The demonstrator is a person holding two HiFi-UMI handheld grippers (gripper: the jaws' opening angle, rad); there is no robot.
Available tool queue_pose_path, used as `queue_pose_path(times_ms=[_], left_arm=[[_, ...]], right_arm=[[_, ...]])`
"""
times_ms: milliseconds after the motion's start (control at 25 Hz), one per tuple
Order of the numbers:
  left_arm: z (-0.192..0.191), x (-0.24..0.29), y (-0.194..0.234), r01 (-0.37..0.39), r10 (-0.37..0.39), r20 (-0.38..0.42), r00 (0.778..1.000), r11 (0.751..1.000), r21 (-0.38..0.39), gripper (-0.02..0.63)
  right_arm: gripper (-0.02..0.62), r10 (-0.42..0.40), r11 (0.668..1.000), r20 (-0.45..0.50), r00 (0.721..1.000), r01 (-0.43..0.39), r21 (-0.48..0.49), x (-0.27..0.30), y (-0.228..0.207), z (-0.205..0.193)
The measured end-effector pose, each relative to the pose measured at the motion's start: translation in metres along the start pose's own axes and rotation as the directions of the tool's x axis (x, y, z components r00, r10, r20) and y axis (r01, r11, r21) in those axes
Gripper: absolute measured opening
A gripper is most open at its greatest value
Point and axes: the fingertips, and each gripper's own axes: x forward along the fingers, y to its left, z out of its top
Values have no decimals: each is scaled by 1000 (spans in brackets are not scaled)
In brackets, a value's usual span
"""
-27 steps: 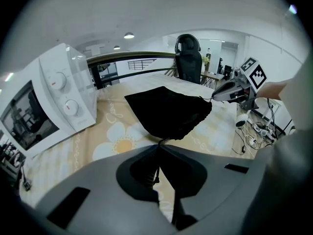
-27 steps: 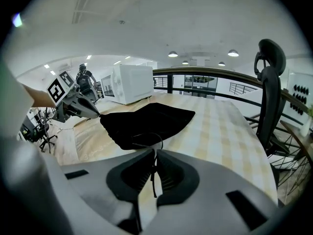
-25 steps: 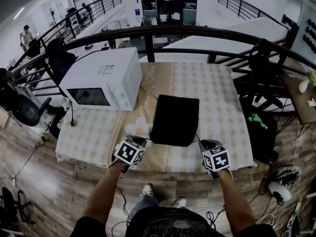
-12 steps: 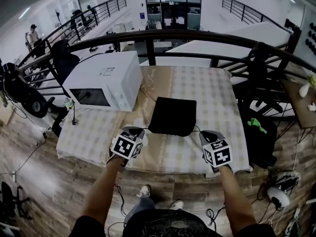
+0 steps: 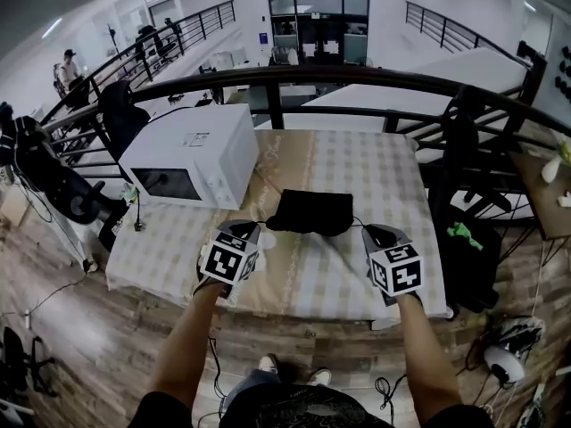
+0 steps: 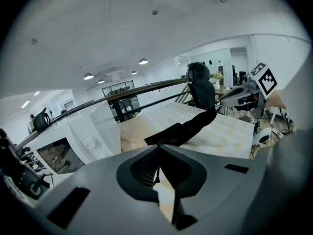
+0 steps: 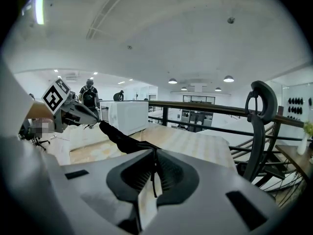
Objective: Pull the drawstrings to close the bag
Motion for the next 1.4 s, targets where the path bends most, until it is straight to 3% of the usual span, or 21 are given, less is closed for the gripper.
queue_pose_path(times_ms=[320,760,1120,1400], left_arm=[[46,-15,22,-29,28,110,994,1000,7,29],[90,-47,52,-53,54,257,965,999,-9,29],[132,-97,73,-72,78,408,910,997,-30,29],[154,-132,80,-63,83,493,866,996,-57,29]], right_arm=[[34,-54,998,69,996,56,-29,-7,-4,42],[34,-122,990,171,978,132,-50,-26,7,103],[34,-159,981,274,949,184,-69,-54,23,152],[35,-179,974,381,907,217,-59,-82,32,195]])
